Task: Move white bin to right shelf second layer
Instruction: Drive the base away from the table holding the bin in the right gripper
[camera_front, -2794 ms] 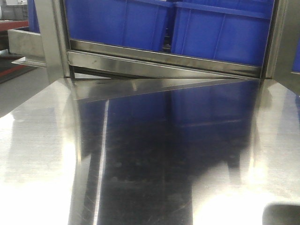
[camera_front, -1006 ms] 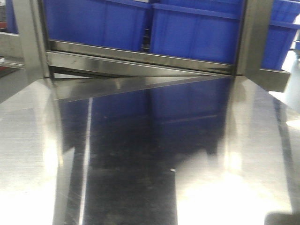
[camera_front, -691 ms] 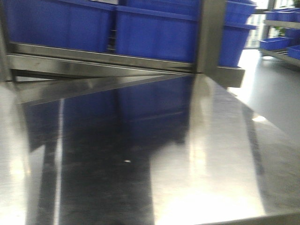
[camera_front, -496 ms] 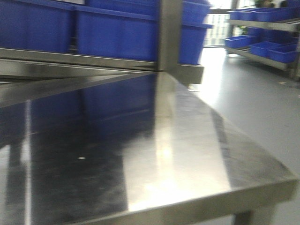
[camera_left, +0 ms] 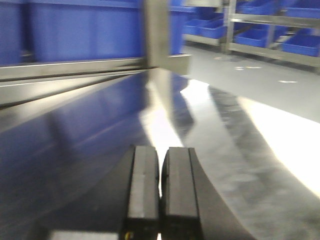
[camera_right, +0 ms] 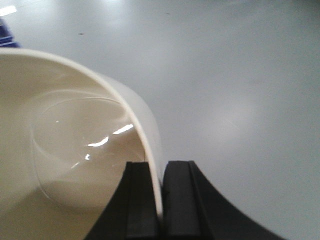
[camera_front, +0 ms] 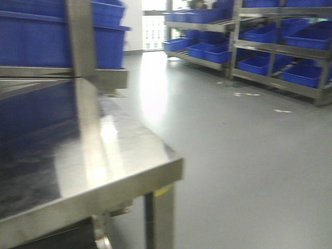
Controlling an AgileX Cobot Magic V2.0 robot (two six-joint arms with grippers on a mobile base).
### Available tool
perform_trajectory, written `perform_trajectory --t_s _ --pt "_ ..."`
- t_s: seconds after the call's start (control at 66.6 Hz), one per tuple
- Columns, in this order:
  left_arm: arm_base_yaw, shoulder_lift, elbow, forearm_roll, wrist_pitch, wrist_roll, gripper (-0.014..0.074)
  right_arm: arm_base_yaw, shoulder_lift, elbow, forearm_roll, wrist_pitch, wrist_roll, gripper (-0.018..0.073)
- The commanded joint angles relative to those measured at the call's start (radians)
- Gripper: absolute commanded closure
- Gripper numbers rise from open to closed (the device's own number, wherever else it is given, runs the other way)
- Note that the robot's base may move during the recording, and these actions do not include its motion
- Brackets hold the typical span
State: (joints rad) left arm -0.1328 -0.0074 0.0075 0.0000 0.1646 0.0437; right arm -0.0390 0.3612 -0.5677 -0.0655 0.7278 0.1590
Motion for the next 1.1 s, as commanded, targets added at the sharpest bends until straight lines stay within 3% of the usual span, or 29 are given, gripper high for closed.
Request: perform_trajectory --t_s 0.0,1.081 --pt "-0.005 -0.014 0.037 0.0 -0.087 -0.005 0.0512 -0.005 0.005 -0.032 -0.012 -0.102 0.006 0.051" --pt "-0.005 -0.014 0.037 0.0 -0.087 -0.005 0.0512 -0.005 0.005 -0.032 -0.012 -0.102 0.006 0.051"
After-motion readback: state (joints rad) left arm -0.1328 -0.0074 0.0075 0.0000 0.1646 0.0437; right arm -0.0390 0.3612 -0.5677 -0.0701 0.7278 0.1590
